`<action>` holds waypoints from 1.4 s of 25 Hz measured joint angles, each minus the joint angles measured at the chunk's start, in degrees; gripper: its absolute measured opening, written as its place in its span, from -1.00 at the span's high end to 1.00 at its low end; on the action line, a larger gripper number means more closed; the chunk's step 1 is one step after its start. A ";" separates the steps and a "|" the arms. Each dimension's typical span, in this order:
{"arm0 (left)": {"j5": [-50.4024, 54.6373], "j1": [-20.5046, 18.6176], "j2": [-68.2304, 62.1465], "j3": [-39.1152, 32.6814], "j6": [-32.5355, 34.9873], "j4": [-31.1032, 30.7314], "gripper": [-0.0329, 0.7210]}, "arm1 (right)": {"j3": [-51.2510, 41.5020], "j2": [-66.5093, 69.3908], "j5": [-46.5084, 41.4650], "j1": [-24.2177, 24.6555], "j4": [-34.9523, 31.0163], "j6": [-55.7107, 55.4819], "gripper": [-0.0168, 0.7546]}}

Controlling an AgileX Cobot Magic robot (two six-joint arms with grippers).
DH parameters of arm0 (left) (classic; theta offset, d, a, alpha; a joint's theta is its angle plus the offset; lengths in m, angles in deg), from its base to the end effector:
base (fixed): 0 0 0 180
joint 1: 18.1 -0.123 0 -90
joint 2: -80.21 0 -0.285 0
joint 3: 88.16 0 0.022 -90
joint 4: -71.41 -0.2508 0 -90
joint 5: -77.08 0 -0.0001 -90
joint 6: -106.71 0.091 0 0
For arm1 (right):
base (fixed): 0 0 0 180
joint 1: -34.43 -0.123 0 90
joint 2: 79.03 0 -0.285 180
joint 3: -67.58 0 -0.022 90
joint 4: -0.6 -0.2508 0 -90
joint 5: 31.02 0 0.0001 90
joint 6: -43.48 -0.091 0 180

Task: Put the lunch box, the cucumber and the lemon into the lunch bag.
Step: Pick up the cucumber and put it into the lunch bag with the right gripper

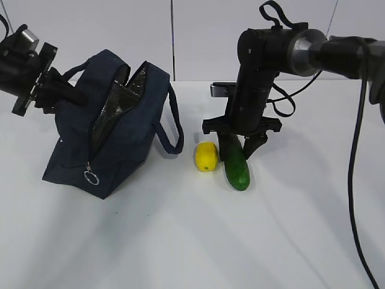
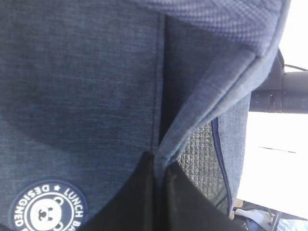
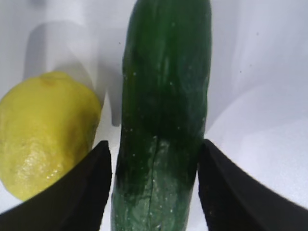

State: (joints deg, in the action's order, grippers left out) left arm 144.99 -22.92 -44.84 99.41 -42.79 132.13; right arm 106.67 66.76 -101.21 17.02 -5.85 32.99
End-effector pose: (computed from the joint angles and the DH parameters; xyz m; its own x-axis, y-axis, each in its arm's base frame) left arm 0.4123 -0.0391 0.2078 -0.9793 -0.1171 -0.1649 0.0637 0.5953 -0.8009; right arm 0.4620 0.1550 0.1419 -0.9960 -0.0835 -0.0317 -0.0866 0.9895 0.1153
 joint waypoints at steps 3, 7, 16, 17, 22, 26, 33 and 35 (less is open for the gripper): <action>0.00 0.00 0.00 0.00 0.00 0.00 0.94 | 0.00 0.00 0.00 0.00 0.00 0.00 -0.20; 0.00 0.00 0.00 0.00 0.00 -0.04 0.94 | 0.00 0.00 0.00 0.00 0.12 0.00 -0.18; 0.00 0.00 0.00 0.00 0.00 -0.04 0.94 | 0.00 0.00 0.00 0.00 0.81 0.00 0.02; 0.00 0.00 0.00 0.00 0.00 -0.04 0.94 | 0.00 0.00 0.00 0.00 0.81 0.00 0.03; 0.00 0.00 0.00 0.00 0.00 -0.04 0.94 | 0.00 -0.40 0.00 0.00 -0.50 0.11 0.07; 0.00 0.00 0.00 0.00 0.00 -0.04 0.94 | 0.00 -2.56 0.00 0.00 -3.06 1.04 0.07; 0.00 0.00 0.00 0.00 0.00 -0.04 0.94 | 0.00 -10.57 0.00 0.00 -12.64 4.34 0.07; 0.00 0.00 0.00 0.00 0.00 0.21 0.94 | 0.00 -12.47 0.00 0.00 -18.80 6.66 0.08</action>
State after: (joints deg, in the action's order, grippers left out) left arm 144.99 -22.92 -44.84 99.41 -42.79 132.35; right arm 106.67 54.29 -101.21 17.02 -24.65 39.65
